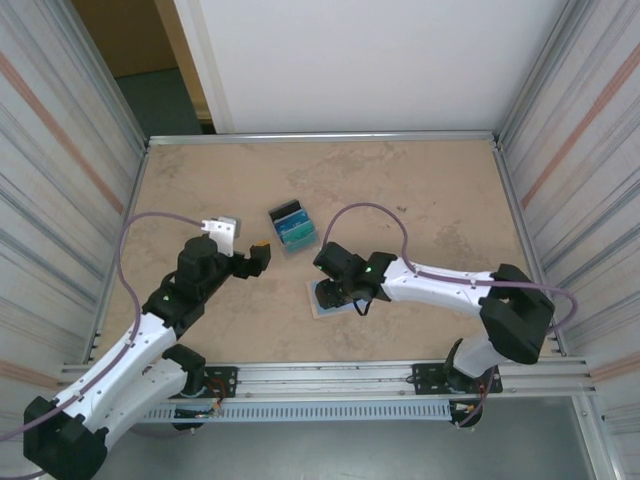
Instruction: Take the credit cards out of the card holder
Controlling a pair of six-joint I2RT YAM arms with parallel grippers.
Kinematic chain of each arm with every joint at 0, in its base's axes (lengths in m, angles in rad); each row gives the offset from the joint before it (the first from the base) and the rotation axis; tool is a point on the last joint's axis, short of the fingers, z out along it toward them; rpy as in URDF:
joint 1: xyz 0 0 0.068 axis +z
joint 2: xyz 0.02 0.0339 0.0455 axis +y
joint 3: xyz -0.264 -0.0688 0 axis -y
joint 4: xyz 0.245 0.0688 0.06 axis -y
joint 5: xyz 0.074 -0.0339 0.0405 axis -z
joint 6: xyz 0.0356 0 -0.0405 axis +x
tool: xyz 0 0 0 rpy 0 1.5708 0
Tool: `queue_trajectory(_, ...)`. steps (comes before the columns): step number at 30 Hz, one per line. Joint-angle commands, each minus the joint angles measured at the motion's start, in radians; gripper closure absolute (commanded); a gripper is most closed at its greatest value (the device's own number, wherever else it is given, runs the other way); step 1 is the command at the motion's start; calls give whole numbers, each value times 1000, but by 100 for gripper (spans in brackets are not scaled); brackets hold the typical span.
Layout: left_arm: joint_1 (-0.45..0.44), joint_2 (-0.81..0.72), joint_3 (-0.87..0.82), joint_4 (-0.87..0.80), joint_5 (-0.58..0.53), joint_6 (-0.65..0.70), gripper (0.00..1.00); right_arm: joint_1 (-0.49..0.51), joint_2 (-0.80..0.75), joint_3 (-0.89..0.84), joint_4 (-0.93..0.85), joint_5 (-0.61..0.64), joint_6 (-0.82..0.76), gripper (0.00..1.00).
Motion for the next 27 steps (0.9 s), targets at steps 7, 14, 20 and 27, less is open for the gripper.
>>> queue_trajectory(7,-4,15,-5,-13,-62,-48,1,13,111,75,-50,36,-12,53)
queue_trajectory(14,-4,34,-9,-14,-67,-59,1,24,177,98,-43,27,-15,50)
queue_trajectory(20,-4,38,-10,-21,-71,-64,1,32,208,101,-45,36,-12,45)
queue_trajectory(27,-4,47,-10,-21,-71,-64,1,32,215,79,-33,36,-3,43)
